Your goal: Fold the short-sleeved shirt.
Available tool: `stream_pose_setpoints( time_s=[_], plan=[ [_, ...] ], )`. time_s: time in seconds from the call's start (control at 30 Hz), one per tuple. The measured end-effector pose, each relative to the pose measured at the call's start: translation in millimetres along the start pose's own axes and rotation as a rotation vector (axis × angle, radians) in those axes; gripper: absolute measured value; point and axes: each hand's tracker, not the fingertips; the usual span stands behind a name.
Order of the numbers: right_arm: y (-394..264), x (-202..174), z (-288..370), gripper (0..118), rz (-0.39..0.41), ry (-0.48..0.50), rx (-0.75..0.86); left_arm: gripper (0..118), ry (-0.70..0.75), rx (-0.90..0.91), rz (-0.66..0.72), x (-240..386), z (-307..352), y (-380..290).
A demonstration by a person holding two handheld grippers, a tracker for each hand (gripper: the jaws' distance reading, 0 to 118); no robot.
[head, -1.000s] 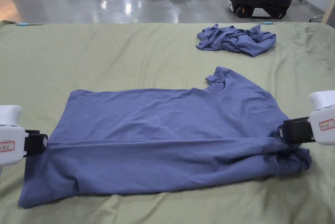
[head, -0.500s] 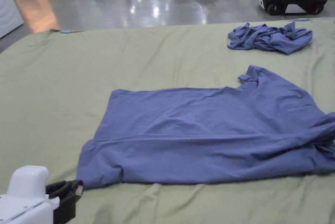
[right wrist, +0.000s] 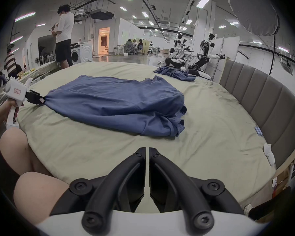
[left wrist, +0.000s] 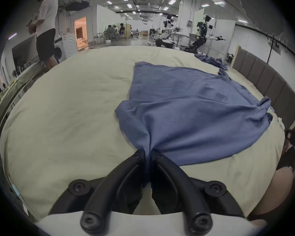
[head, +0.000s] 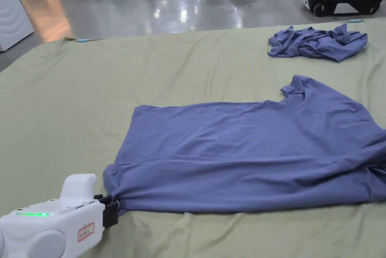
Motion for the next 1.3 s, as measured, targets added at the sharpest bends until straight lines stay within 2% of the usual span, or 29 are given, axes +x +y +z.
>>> stream_pose_setpoints(
  time_s=[0.03, 0.13, 0.23, 0.27, 0.3, 0.33, 0.37, 0.4, 0.47, 0.5, 0.53, 0.6, 0.63, 0.7, 0.8, 0.9, 0.97, 1.07, 1.2, 1.3],
  plan=[
    [1.3, 3.5, -3.9, 6, -0.004, 0.0, -0.003, 6, -0.016, -0.044, -0.012, 10.2, 2.5, -7.1],
    [9.4, 17.3, -22.8, 6, -0.025, 0.007, -0.018, 6, -0.018, -0.018, -0.011, 5.5, 10.2, -1.3],
    [18.1, 38.0, -53.5, 6, -0.061, -0.047, -0.043, 6, -0.029, -0.011, -0.016, 8.2, 19.0, -1.1],
    [20.9, 45.3, -66.3, 17, -0.1, -0.025, -0.075, 6, -0.029, -0.008, -0.023, 8.6, 20.1, -0.5],
    [24.0, 51.3, -80.9, 48, -0.113, -0.019, -0.109, 6, -0.028, -0.008, -0.034, 19.6, 26.5, -2.8],
    [18.6, 61.3, -99.2, 101, -0.125, -0.022, -0.135, 6, -0.026, -0.011, -0.039, 21.1, 26.5, -2.7],
    [19.1, 64.4, -112.0, 114, -0.11, -0.019, -0.158, 6, -0.031, -0.016, -0.038, 22.0, 26.3, -2.9],
    [21.5, 67.1, -121.7, 110, -0.092, -0.005, -0.148, 6, -0.03, -0.019, -0.038, 22.8, 26.0, -2.9],
    [23.9, 67.7, -141.4, 82, -0.059, -0.005, -0.181, 6, -0.029, -0.027, -0.039, 31.6, 28.3, -3.3],
    [26.2, 69.6, -148.8, 73, -0.088, 0.003, -0.225, 6, -0.031, -0.031, -0.038, 32.3, 29.5, -3.3],
    [28.7, 72.1, -151.5, 61, -0.104, 0.056, -0.245, 6, -0.031, -0.032, -0.037, 32.9, 31.1, -2.9],
    [31.8, 72.5, -145.9, 19, -0.133, 0.118, -0.154, 6, -0.034, -0.034, -0.036, 34.8, 31.7, -1.5],
    [34.3, 72.3, -144.8, 19, -0.156, 0.136, -0.155, 6, -0.035, -0.037, -0.036, 35.9, 33.5, -1.6],
    [37.6, 70.5, -143.4, 18, -0.15, 0.096, -0.197, 6, -0.036, -0.038, -0.042, 35.3, 34.8, -0.5],
    [35.2, 65.3, -117.3, 18, -0.133, 0.067, -0.133, 6, -0.046, -0.022, -0.032, 36.7, 51.2, -0.3],
    [29.5, 66.1, -78.1, 18, -0.224, 0.094, -0.073, 6, -0.083, -0.008, -0.027, 32.8, 74.4, -3.3],
    [23.0, 63.1, -50.2, 17, -0.233, 0.098, -0.064, 6, -0.112, -0.002, -0.036, 26.2, 89.7, -9.1],
    [5.6, 54.7, -4.9, 17, -0.194, 0.092, -0.063, 6, -0.123, -0.014, -0.07, 23.1, 120.9, -27.7],
    [-33.7, 46.6, 31.3, 17, -0.122, 0.082, -0.105, 6, -0.187, -0.077, -0.043, 11.4, 138.4, -63.8],
    [-65.5, 44.7, 38.8, 18, -0.134, 0.079, -0.16, 6, -0.209, -0.114, -0.03, 8.8, 137.4, -88.6]
  ],
)
